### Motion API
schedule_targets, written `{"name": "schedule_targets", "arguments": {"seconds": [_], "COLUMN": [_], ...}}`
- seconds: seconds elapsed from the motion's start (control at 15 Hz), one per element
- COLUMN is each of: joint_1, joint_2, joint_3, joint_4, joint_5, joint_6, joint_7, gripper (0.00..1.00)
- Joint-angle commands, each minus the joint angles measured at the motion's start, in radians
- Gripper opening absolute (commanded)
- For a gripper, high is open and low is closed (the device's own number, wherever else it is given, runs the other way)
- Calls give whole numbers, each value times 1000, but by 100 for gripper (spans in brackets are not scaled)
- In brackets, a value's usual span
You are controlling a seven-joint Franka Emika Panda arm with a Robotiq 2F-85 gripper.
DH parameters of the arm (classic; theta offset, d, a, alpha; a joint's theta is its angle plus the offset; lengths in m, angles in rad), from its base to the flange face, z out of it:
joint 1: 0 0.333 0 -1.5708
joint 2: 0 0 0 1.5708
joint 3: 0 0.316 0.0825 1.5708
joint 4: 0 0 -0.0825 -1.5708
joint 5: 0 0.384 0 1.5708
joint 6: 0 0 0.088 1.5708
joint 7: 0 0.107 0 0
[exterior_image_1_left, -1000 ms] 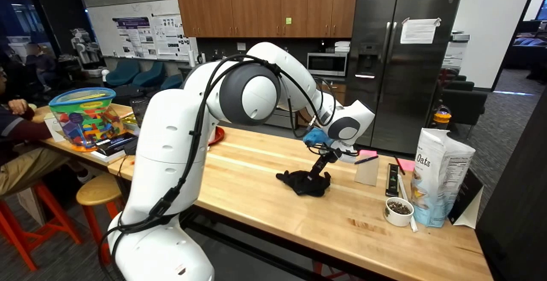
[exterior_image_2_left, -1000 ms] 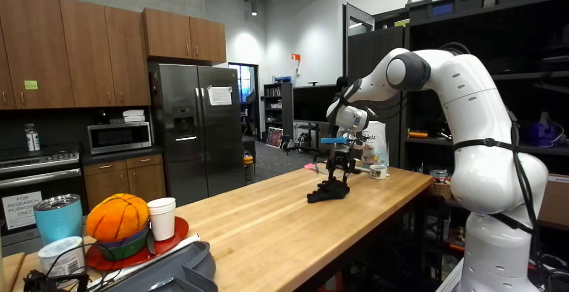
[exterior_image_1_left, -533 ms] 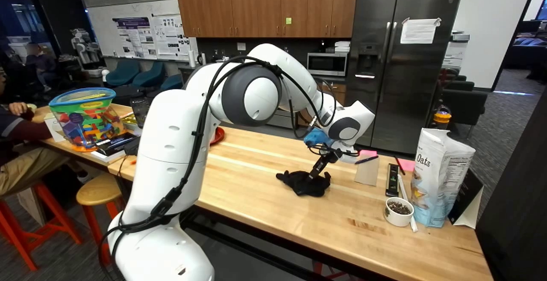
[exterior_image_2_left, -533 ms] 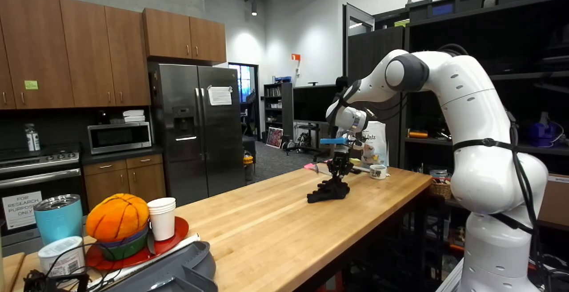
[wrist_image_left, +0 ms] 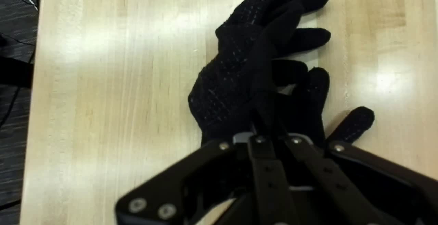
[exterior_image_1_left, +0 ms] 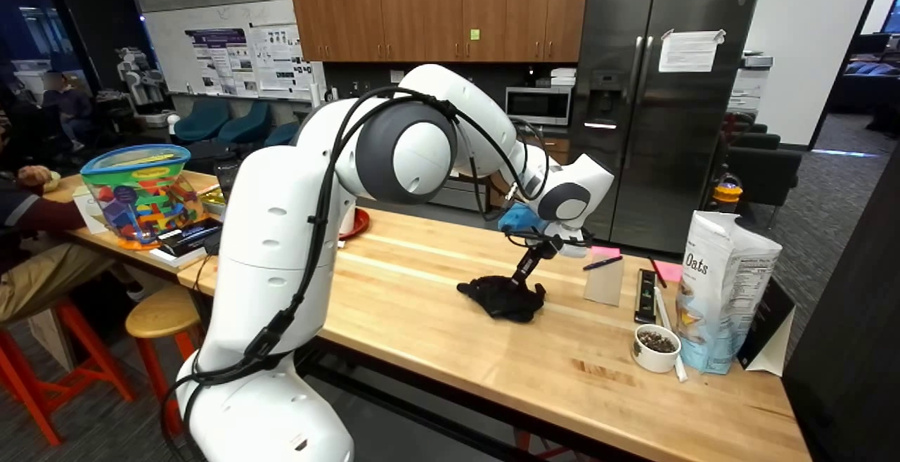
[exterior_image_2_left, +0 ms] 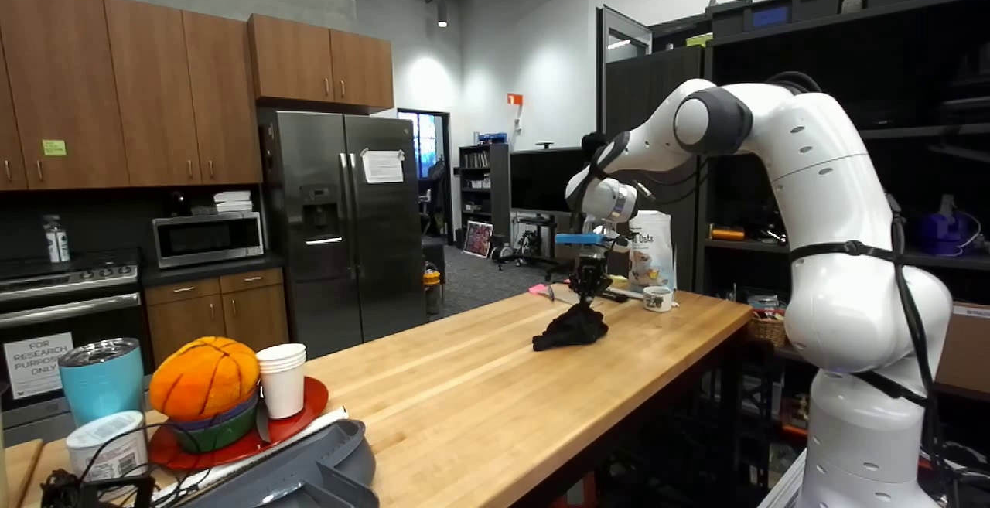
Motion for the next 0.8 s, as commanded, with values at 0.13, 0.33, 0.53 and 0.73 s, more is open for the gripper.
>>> {"name": "schedule_targets", "arguments": {"seconds": [0.13, 0.33, 0.53, 0.73], "joint_1": [57, 84, 87, 67], "joint_2": [-247, -372, -452, -496], "joint_3": [-10, 9, 42, 77], "joint_4": [-128, -167, -175, -164], "joint_5": [-117, -232, -369, -544], "joint_6": [105, 141, 149, 129], "joint_7": [95, 206, 356, 545], "gripper": [1, 1, 1, 1]}}
